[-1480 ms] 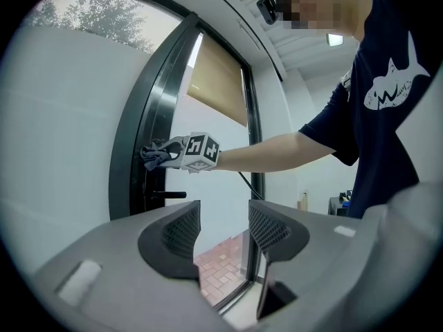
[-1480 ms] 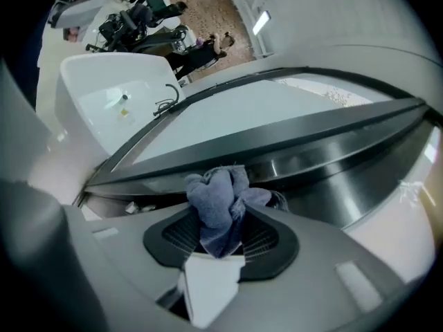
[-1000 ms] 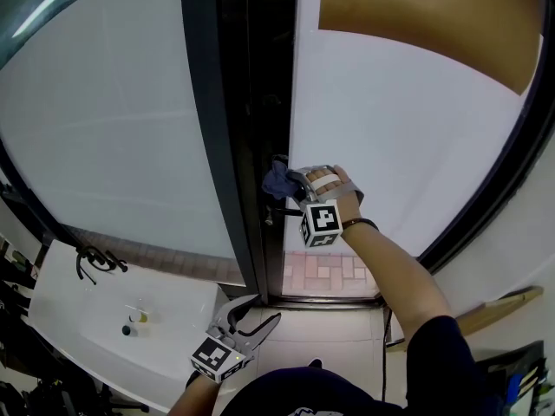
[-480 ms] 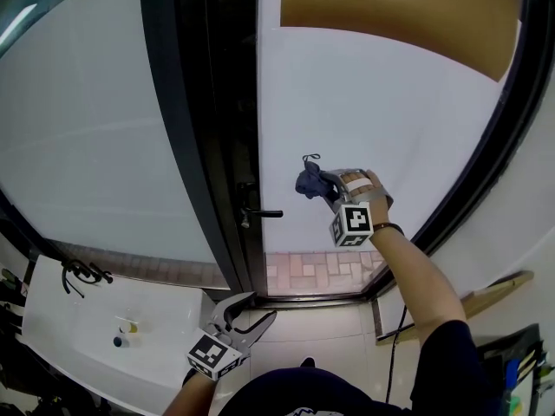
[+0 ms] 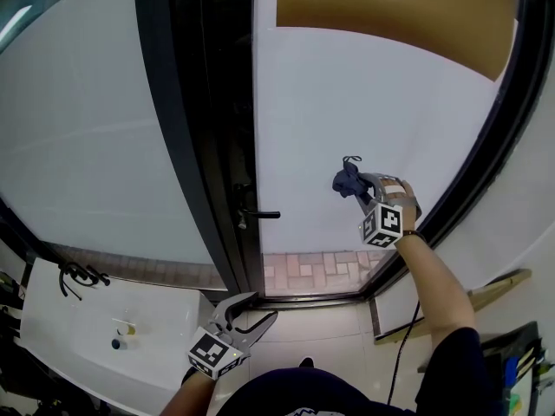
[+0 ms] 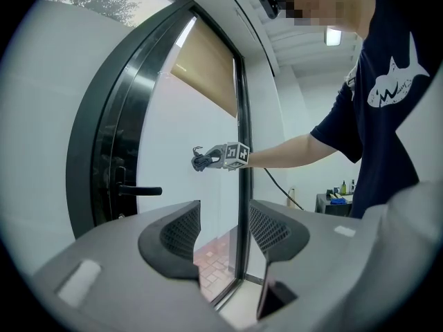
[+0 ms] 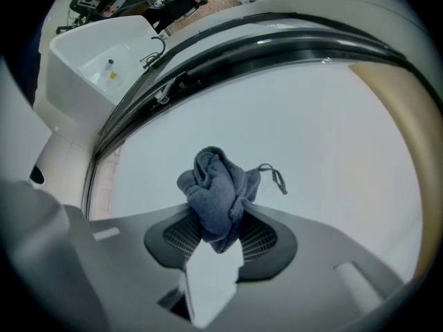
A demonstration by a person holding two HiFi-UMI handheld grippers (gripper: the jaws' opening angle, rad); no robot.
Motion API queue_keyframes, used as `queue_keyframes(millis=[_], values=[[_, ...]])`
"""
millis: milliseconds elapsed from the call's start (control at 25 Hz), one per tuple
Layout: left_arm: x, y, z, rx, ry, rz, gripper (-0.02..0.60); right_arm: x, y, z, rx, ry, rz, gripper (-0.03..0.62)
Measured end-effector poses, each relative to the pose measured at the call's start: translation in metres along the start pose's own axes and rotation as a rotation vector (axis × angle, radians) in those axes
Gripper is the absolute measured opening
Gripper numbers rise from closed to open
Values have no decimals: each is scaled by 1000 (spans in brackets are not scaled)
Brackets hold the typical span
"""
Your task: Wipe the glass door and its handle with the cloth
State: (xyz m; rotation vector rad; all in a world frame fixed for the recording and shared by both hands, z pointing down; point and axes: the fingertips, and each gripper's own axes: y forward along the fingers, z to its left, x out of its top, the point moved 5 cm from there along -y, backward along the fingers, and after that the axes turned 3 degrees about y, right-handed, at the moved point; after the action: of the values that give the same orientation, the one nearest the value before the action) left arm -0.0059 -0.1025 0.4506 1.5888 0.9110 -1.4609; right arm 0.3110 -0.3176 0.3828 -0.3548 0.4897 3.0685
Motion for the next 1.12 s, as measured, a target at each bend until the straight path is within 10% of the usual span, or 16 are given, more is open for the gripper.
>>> queue_keyframes(millis=[600,1120], values=[[-1,-35,5,90,-16,17,213,208,45,44,87,-141,-307,133],[-8,-35,3,91,-25,22,213,150,51,58,113,-249,-197,133]])
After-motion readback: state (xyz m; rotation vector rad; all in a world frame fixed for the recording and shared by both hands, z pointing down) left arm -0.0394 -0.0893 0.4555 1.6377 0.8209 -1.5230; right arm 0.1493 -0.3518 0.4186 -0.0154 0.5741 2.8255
